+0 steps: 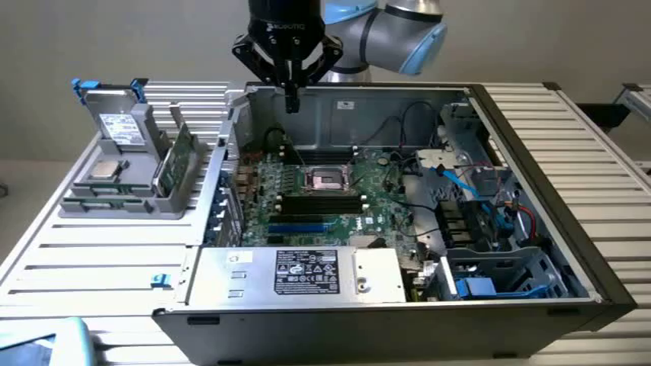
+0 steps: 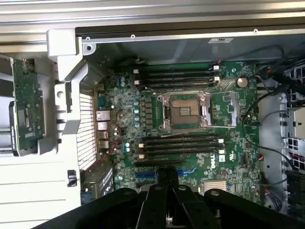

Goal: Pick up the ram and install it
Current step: 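Reach for the ram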

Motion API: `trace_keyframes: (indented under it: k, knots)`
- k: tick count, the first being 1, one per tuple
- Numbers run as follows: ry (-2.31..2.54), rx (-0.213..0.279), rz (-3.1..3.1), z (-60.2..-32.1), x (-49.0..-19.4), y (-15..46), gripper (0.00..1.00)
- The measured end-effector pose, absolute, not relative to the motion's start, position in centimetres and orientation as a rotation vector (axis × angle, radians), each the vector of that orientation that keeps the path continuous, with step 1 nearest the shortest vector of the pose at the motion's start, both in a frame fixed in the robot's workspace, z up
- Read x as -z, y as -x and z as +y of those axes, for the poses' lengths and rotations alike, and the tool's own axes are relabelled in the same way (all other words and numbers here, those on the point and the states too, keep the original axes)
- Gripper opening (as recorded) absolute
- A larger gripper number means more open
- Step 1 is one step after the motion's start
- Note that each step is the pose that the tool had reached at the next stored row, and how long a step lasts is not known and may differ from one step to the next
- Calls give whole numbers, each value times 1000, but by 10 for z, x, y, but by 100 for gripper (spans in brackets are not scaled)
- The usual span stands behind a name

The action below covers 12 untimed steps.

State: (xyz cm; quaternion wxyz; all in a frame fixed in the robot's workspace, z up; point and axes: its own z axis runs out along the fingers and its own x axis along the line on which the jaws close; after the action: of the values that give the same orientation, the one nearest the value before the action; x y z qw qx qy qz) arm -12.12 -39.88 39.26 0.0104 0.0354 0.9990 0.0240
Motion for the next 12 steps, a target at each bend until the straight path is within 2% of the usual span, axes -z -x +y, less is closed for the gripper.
trace_keyframes:
  k: [12]
  knots:
    - [-110, -75, 3118, -399, -393, 121, 11]
